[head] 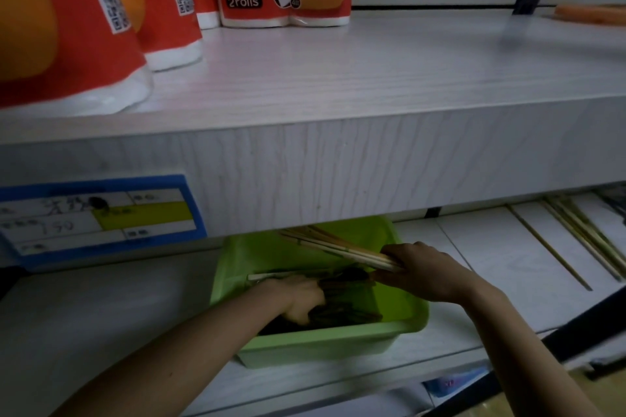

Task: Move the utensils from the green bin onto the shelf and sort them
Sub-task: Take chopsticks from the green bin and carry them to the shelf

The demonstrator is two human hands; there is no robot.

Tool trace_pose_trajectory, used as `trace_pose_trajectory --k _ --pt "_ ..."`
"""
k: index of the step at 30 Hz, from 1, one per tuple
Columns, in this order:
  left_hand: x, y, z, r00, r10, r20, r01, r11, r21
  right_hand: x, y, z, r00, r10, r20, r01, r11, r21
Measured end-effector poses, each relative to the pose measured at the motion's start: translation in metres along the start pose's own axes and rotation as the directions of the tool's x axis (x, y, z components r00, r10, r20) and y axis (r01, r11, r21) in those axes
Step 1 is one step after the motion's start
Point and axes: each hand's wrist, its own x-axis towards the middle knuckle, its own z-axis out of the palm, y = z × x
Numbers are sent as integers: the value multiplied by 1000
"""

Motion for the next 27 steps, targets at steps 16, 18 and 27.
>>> trace_pose_trajectory --k 16,18,27 --pt "-10 -13 -1 993 -24 -117 -22 926 -377 -7 1 -6 1000 6 4 -6 997 71" --pt "-10 -16 1 989 -32 -142 -36 890 -455 -9 2 -7 1000 11 -9 -10 998 68" --pt "-7 -18 0 981 -152 -123 -10 591 -807 -17 3 -9 999 31 -39 -26 990 138"
